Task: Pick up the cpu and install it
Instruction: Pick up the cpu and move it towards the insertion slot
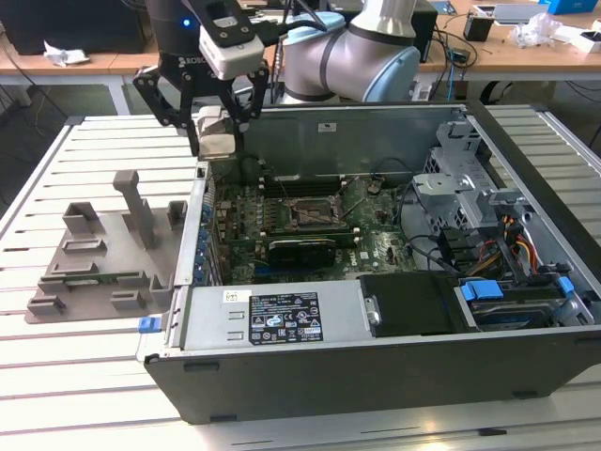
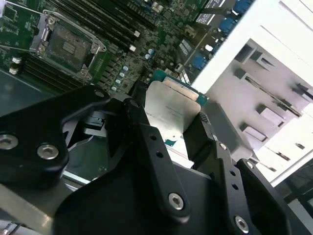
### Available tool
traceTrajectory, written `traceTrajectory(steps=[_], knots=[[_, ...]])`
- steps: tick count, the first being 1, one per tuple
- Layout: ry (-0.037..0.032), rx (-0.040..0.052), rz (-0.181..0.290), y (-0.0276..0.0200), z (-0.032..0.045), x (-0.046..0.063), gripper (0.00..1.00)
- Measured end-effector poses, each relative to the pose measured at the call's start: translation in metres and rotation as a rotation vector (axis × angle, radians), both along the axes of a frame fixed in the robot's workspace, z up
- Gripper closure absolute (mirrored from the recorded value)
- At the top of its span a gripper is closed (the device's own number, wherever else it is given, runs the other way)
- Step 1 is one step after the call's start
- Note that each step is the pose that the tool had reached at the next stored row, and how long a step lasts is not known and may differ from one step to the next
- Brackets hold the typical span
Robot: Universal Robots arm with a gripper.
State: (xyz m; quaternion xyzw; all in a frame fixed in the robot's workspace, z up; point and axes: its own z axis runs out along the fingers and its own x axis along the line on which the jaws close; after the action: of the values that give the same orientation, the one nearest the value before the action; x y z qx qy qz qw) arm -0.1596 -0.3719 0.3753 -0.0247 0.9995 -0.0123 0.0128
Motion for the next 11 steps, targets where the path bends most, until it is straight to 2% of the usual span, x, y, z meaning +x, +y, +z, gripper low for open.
traceTrajectory(steps=[11], knots=[[0.0003, -0.0001, 0.0, 0.0015, -0.0088, 0.034, 0.45]])
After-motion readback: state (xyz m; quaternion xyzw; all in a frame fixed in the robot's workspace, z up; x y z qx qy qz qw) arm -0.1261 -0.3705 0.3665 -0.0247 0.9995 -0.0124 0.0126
